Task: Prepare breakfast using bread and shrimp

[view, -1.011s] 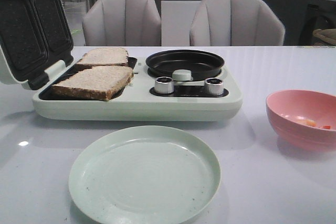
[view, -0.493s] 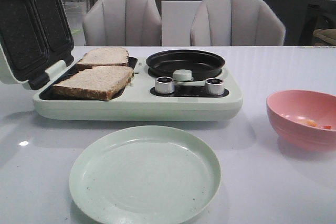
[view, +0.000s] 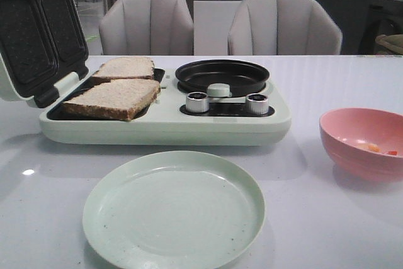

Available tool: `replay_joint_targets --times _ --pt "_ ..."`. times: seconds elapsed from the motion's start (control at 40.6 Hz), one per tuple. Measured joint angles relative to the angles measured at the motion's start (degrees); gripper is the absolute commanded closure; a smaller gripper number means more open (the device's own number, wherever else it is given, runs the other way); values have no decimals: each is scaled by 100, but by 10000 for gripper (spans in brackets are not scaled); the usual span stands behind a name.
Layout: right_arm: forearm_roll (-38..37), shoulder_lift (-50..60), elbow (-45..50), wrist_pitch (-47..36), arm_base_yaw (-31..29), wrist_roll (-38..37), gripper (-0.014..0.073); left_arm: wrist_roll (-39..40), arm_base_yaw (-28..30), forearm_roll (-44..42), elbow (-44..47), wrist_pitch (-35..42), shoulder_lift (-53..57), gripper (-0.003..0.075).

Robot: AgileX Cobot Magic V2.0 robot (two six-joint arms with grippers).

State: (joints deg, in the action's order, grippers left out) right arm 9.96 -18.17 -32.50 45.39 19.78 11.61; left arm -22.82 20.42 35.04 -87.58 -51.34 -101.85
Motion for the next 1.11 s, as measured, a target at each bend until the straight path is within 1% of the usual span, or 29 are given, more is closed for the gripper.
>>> replay_joint_targets --times 0.099,0.197,0.345,0.813,1.109 --pt "0 0 0 0 0 0 154 -185 0 317 -353 -293 -263 619" --pt "0 0 0 0 0 0 154 -326 -51 570 -540 -407 -385 619" --pt "0 0 0 0 0 0 154 -457 -267 635 -622 -499 -399 619" --pt "0 0 0 0 0 0 154 -515 -1248 677 -635 -551 -387 619" --pt "0 0 0 0 0 0 154 -627 -1559 667 -635 -610 137 619"
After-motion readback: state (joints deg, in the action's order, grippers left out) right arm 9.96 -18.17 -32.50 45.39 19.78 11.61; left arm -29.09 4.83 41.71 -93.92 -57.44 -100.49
